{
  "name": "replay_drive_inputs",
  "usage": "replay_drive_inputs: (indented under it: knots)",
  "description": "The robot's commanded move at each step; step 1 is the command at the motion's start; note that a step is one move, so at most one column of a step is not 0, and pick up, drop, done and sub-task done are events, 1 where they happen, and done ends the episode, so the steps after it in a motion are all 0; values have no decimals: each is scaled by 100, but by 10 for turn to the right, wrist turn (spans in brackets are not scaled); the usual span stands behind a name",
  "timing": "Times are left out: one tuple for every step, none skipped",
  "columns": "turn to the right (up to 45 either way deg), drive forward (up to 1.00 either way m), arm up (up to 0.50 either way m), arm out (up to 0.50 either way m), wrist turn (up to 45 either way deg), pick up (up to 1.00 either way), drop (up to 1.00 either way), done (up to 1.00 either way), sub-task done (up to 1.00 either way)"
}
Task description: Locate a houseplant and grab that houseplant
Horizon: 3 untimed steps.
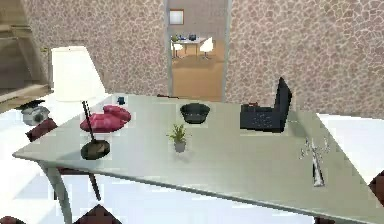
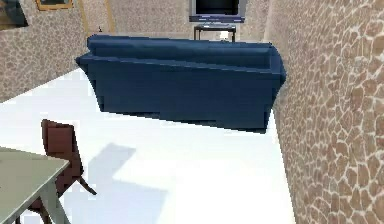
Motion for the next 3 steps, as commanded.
replay_drive_inputs:
  knots:
    - [450,0,0,0,0,0,0,0,0]
    - [0,5,0,0,0,0,0,0,0]
    - [-450,0,0,0,0,0,0,0,0]
